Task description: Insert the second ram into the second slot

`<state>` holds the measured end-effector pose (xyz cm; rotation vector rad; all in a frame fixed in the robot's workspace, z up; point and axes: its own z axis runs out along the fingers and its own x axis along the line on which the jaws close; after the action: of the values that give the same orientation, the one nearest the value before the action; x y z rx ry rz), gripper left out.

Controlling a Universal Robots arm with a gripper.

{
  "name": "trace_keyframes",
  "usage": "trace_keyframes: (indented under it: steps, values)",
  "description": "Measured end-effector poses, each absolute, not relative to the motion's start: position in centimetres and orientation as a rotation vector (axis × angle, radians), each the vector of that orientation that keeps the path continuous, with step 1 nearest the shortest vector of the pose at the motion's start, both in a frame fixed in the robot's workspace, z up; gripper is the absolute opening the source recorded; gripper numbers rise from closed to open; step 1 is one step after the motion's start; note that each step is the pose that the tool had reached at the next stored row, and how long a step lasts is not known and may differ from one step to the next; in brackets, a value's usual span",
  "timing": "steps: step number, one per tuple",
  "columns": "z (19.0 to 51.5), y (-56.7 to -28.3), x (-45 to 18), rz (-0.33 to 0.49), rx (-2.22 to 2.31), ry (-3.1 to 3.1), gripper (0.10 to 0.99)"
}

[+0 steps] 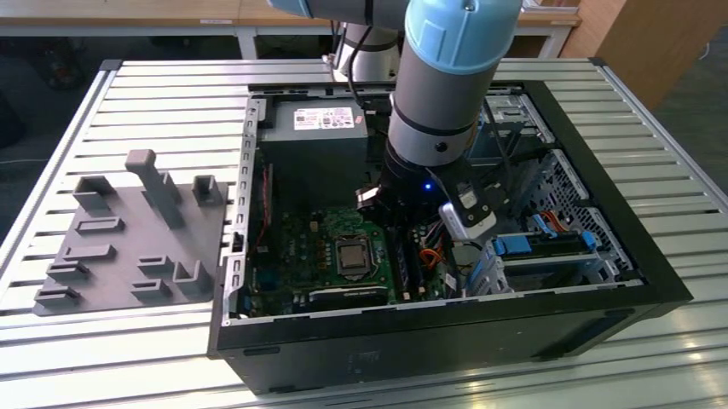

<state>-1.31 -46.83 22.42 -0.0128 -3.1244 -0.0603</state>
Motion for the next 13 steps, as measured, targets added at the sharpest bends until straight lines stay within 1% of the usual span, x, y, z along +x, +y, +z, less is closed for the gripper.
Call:
trace_keyframes:
  steps: [13]
  values:
    - [22.25, -46.83, -1.3, -0.061, -0.014, -3.124, 0.114]
